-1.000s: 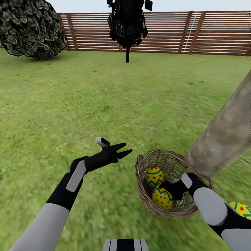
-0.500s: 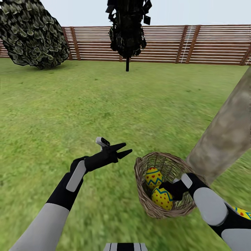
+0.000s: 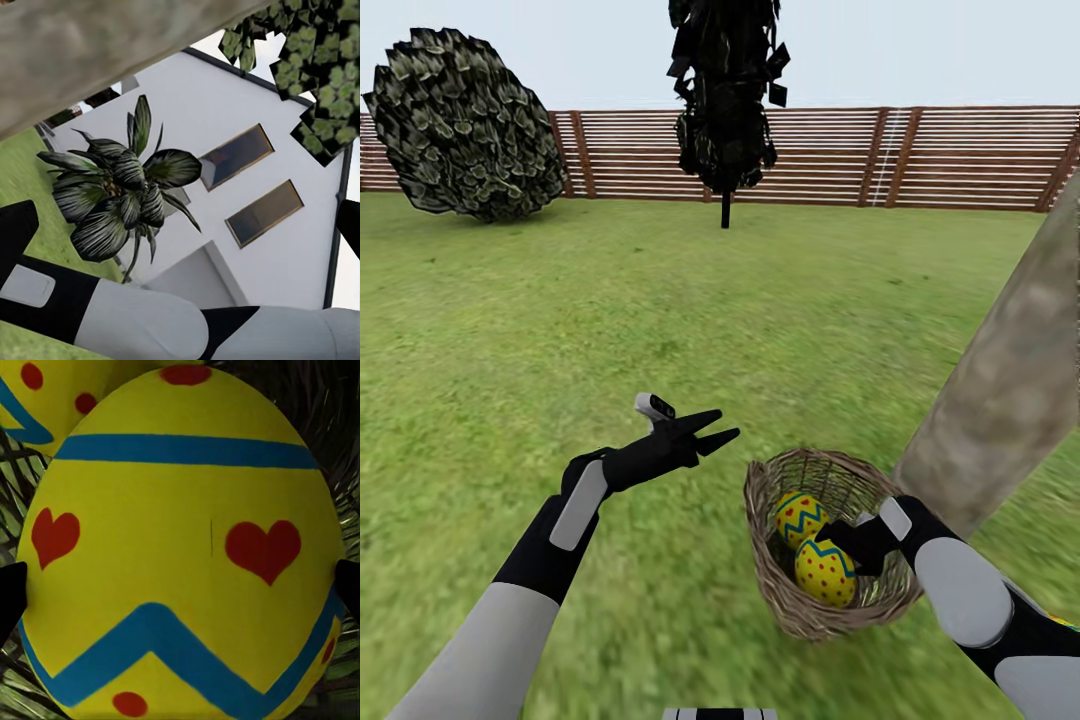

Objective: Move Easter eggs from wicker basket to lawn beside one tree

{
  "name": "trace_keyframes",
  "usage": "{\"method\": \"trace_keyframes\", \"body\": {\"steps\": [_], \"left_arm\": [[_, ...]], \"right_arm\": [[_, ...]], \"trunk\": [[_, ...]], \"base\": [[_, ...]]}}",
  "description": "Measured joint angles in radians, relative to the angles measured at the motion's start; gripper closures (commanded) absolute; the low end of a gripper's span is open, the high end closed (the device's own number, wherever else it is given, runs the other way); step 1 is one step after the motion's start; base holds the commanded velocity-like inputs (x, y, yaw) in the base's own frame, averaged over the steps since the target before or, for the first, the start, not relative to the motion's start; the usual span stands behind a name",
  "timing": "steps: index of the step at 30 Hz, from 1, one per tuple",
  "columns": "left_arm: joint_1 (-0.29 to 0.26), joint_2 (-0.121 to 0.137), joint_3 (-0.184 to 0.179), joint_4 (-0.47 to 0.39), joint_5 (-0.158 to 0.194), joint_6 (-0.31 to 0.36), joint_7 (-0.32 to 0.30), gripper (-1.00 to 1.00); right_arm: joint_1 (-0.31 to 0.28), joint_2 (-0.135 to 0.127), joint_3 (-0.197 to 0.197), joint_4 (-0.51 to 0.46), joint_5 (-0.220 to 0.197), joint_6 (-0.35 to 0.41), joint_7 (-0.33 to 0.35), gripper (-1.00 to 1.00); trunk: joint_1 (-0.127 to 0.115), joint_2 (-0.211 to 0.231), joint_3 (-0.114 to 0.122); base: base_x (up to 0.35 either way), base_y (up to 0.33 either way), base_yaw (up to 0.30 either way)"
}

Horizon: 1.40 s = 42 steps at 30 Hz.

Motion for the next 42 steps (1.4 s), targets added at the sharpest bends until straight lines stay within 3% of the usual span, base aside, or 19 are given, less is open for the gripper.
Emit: {"method": "trace_keyframes", "body": {"steps": [16,20,36,39,42], "left_arm": [[0.0,-0.001,0.0,0.0,0.001,0.0,0.0,-1.0],[0.0,-0.001,0.0,0.001,0.001,0.0,0.0,-1.0],[0.0,-0.001,-0.001,0.002,0.0,0.0,0.001,-1.0],[0.0,-0.001,-0.001,0.002,0.0,0.0,0.002,-1.0],[0.0,-0.001,0.0,0.002,0.0,0.001,0.003,-1.0]], "right_arm": [[0.001,-0.003,-0.003,-0.003,-0.013,0.009,0.0,1.0],[0.001,-0.005,-0.004,-0.011,-0.011,0.081,0.003,1.0],[0.001,-0.014,-0.007,-0.009,-0.011,0.087,0.006,1.0],[0.001,-0.026,-0.01,-0.006,-0.014,0.088,0.094,1.0],[0.001,-0.032,-0.009,-0.001,-0.012,0.088,0.122,1.0]], "trunk": [[-0.007,0.004,0.062],[-0.009,0.005,0.077],[-0.07,0.116,0.128],[-0.082,0.137,0.137],[-0.093,0.158,0.146]], "base": [[0.0,0.0,0.0],[0.0,0.0,0.0],[0.0,0.0,0.0],[0.0,0.0,0.0],[0.0,0.0,0.0]]}}
